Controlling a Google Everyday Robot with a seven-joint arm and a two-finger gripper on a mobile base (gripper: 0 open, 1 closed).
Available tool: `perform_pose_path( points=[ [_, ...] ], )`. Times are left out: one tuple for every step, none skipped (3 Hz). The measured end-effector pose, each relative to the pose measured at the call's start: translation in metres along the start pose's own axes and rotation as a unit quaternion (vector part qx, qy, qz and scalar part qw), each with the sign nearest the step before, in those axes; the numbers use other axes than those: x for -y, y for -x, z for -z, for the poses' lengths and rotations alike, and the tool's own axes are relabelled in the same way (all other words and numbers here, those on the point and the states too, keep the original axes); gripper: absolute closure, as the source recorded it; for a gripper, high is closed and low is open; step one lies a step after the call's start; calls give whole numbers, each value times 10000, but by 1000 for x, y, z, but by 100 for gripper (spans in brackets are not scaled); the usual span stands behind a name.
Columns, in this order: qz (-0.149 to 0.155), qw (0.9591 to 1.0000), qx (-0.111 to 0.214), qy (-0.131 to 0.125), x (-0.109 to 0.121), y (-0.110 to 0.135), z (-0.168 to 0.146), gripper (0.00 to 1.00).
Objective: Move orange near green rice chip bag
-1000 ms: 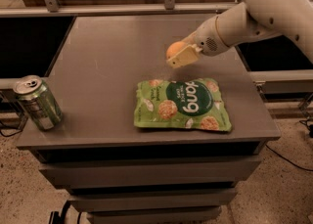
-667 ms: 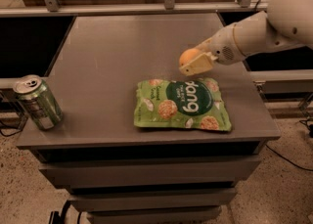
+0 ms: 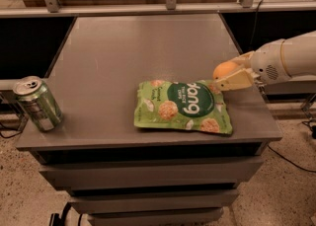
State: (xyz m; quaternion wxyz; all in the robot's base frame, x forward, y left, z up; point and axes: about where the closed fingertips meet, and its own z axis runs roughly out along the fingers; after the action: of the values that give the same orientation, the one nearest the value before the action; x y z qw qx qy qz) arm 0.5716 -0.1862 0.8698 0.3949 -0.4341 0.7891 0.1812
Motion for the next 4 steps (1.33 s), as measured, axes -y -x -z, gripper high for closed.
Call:
perform_pose_path(
  points=[
    [94, 9999, 54, -47, -5, -24, 32, 100],
    [309, 9995, -3, 14, -14, -43, 55, 100],
    [550, 9982, -176, 137, -25, -54, 61, 100],
    [834, 9955, -310, 324, -38, -54, 55, 100]
  ],
)
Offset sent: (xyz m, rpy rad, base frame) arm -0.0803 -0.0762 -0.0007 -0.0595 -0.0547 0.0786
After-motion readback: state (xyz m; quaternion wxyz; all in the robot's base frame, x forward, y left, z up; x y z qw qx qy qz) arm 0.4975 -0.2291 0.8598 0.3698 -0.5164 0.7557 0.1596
